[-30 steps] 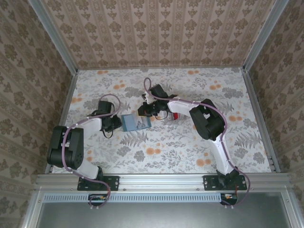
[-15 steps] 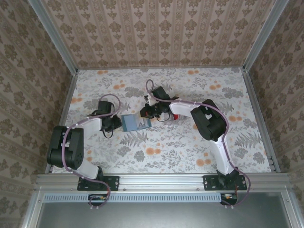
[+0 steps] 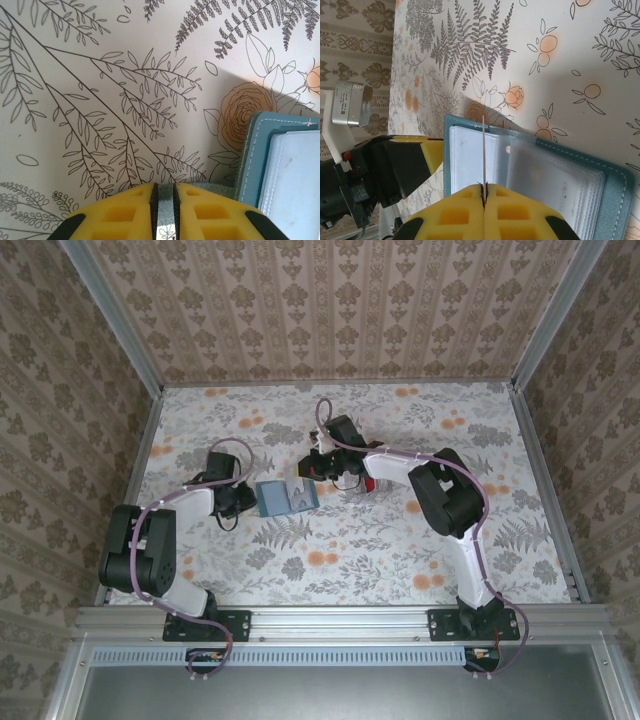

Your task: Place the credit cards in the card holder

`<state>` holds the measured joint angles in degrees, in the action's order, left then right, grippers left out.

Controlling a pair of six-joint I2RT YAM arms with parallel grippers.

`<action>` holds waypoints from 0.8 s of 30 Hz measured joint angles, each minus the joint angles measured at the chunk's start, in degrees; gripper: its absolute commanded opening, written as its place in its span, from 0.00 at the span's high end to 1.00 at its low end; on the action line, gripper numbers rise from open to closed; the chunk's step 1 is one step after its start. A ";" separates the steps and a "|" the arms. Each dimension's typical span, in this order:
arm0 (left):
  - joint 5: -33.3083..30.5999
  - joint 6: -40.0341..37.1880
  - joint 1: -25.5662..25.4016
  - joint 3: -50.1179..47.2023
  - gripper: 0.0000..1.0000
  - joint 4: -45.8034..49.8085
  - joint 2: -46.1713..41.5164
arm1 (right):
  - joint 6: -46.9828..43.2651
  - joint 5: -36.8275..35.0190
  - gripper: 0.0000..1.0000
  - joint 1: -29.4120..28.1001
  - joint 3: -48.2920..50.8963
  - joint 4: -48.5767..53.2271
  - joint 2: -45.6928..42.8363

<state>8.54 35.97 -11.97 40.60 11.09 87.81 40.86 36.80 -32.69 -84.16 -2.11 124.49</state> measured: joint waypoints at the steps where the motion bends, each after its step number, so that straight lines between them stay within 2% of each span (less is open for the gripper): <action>1: 0.00 0.00 0.00 0.00 0.81 0.00 0.00 | 0.09 0.13 0.93 0.00 -0.20 -0.15 0.44; 10: 0.00 0.00 0.00 0.00 0.81 0.00 0.00 | 0.13 1.25 0.93 -0.57 -2.56 0.09 4.11; 24: 0.00 0.00 -0.04 0.04 0.81 0.02 0.00 | -0.13 1.42 0.93 -1.84 -2.75 0.81 4.28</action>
<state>8.54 35.97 -12.01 40.64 11.11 87.81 40.73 38.22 -34.52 -86.91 -1.30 128.77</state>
